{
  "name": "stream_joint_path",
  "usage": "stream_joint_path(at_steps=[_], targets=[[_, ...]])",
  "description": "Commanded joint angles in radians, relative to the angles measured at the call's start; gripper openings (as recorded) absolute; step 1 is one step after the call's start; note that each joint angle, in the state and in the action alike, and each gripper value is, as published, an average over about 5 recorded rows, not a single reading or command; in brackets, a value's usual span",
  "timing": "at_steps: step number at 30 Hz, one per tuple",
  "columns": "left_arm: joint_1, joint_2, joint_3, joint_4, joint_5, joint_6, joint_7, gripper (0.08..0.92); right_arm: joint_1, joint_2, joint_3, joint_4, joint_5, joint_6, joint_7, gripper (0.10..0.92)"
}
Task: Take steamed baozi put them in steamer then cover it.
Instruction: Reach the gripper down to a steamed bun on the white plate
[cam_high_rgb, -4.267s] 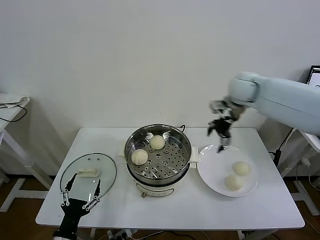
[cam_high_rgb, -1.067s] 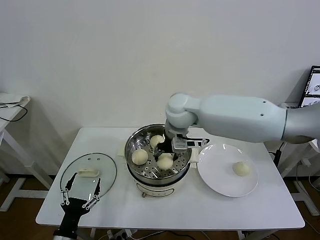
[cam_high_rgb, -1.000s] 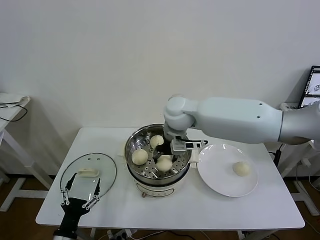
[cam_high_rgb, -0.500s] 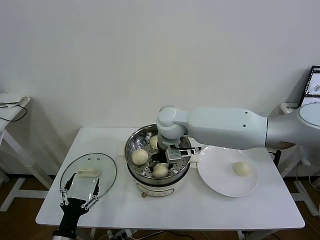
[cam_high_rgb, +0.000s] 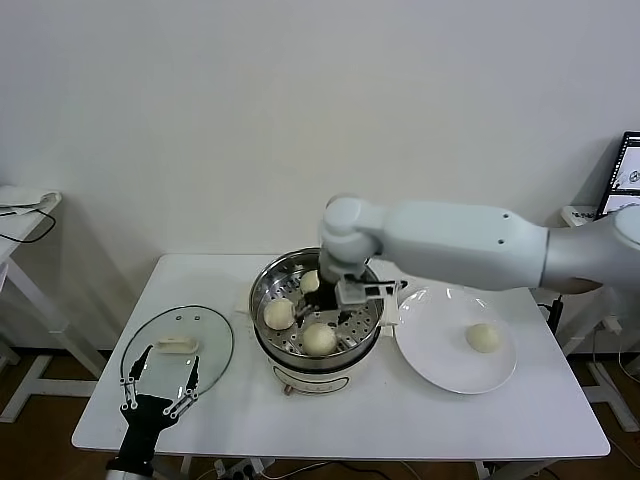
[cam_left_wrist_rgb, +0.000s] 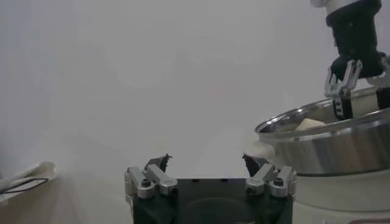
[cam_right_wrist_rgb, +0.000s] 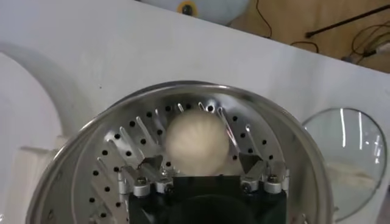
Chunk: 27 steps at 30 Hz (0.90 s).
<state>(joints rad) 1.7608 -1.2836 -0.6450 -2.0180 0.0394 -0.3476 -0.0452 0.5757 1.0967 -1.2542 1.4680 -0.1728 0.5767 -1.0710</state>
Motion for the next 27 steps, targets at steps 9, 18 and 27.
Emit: stream_joint_path(at_steps=[9,18,27], targets=[[-0.006,0.001,0.006,-0.006,0.004,0.009,-0.001,0.823,-0.068,-0.435,0.116,-0.389,0.51,-0.668,-0.189,0.823],[0.013,-0.003,-0.002,-0.019,0.005,0.013,-0.003,0.823,-0.289,-0.44,0.19,-0.558,0.342,-0.636,-0.187,0.823],[0.025,-0.004,-0.007,-0.019,0.005,0.013,-0.004,0.823,-0.442,-0.384,0.253,-0.633,0.28,-0.632,-0.129,0.823]])
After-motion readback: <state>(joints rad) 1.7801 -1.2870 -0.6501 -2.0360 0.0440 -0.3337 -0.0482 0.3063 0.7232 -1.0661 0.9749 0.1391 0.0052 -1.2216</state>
